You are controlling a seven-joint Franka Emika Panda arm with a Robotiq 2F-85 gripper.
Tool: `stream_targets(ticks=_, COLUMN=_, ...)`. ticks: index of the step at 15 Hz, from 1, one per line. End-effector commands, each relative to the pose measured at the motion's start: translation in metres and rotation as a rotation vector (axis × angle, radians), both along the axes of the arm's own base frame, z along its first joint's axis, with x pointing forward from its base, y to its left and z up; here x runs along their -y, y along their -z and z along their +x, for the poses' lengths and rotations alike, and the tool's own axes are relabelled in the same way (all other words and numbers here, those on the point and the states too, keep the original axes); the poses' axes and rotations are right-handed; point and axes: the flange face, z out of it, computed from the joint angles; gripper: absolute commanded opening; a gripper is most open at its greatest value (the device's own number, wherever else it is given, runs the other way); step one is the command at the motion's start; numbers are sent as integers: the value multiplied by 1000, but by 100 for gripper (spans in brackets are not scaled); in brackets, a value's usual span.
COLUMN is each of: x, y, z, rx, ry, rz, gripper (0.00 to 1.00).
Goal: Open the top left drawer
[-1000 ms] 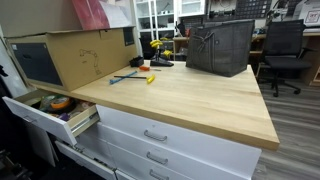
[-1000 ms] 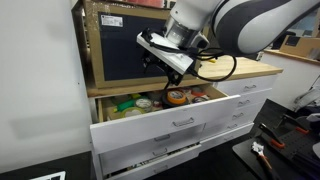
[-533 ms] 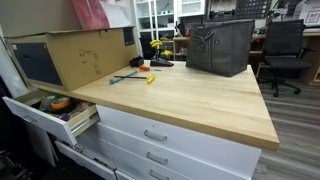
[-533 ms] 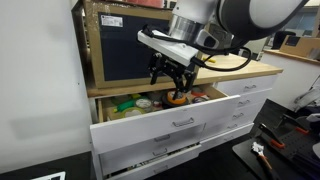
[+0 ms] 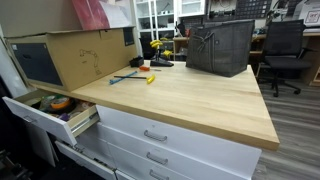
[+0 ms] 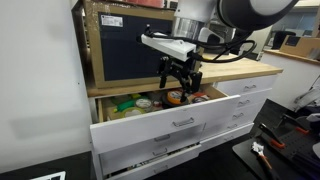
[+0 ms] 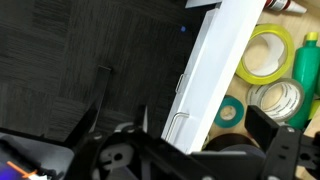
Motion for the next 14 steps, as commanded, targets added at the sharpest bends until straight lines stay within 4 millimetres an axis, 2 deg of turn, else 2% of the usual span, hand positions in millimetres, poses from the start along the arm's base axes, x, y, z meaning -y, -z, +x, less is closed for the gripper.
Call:
stream_targets(ticks=1, x=26, y=-9, z=2, rx=-29, ry=107, rz=-54, gripper=100)
stream_targets(ticks=10, x=90, y=-12, z=7, rx=-101, ry=354, rz=-176, gripper=100)
stream_targets(ticks=14, x=128, y=-4, z=13, rx=-107, ry=532, rz=-241, gripper=100)
